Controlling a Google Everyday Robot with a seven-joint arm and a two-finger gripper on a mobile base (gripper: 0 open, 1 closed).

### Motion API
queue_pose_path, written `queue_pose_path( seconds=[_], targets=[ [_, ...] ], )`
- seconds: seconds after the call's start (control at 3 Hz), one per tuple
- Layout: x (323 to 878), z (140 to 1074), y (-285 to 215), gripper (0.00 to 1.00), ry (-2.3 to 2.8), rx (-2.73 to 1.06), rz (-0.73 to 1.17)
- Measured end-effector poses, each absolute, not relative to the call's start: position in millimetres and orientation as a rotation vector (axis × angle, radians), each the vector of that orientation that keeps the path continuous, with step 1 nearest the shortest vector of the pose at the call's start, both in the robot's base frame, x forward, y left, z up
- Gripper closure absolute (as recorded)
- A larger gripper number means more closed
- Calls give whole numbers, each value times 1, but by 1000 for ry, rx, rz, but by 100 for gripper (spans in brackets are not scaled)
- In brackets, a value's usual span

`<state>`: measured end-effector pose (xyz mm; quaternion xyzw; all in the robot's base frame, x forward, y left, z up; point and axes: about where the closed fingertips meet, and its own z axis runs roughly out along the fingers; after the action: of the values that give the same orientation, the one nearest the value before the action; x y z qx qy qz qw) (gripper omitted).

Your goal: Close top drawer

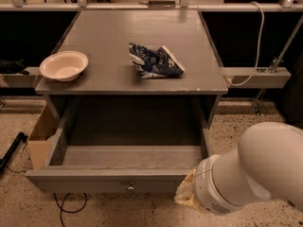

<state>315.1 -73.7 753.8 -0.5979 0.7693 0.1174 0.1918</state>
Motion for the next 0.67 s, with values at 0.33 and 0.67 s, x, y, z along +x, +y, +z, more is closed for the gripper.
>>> queue_pose_path(
  seconds=[0.33,0.67],
  targets=[
    [313,757,-74,100,2149,-1681,327],
    [313,757,-74,100,2150,-1681,327]
  ],
)
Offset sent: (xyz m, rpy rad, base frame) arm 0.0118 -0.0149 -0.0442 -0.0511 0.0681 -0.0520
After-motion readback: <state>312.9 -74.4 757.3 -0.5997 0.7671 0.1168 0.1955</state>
